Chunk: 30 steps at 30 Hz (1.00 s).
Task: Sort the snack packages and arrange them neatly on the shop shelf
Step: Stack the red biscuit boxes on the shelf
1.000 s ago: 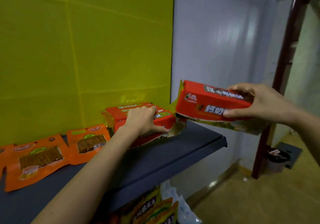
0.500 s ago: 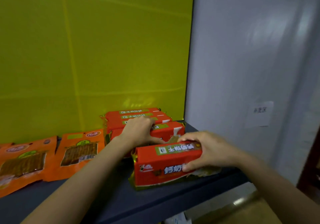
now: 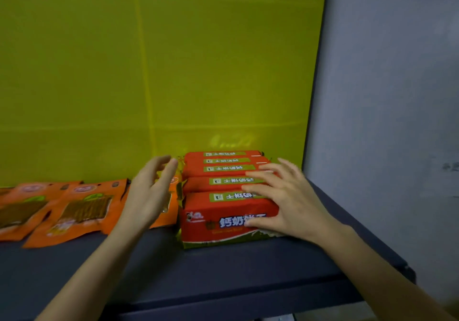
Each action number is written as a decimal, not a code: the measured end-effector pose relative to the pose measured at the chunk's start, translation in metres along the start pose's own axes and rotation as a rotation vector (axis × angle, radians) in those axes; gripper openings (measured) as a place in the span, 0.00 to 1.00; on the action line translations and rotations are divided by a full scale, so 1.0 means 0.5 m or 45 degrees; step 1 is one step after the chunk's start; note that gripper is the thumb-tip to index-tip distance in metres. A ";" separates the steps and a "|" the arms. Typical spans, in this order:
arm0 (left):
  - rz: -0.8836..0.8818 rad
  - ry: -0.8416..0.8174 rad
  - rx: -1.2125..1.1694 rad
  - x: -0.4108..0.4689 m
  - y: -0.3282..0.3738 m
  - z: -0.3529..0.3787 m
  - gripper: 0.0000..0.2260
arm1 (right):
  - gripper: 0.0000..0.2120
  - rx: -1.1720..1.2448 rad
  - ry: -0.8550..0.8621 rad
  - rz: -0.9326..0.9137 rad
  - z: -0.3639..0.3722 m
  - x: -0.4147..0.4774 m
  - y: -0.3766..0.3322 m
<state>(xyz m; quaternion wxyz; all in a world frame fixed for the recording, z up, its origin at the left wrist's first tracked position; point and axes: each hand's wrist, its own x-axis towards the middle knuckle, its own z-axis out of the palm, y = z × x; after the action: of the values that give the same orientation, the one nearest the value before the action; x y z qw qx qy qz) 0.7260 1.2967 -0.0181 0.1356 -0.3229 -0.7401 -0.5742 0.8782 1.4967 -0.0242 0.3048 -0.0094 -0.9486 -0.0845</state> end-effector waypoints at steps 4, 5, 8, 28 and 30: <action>-0.348 -0.065 -0.311 -0.027 -0.085 -0.007 0.19 | 0.34 0.656 0.365 0.701 -0.007 -0.035 0.003; -0.454 -0.146 -0.340 -0.028 -0.133 -0.004 0.19 | 0.30 0.958 0.399 0.902 -0.009 -0.044 0.006; -0.614 -0.117 -0.480 -0.032 -0.208 0.031 0.20 | 0.24 1.579 0.174 1.284 0.000 -0.056 0.014; -0.737 -0.158 -0.641 -0.078 -0.014 0.074 0.15 | 0.22 1.688 0.182 1.348 0.051 -0.028 0.006; -0.760 -0.172 -0.677 -0.077 -0.014 0.062 0.20 | 0.20 1.485 0.348 1.282 0.056 -0.035 0.014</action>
<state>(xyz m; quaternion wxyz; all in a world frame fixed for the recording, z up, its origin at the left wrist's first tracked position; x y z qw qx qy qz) 0.7558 1.3125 -0.0547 -0.1742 -0.1546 -0.6343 -0.7372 0.8770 1.5087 -0.0557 0.3761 -0.2665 -0.6754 0.5757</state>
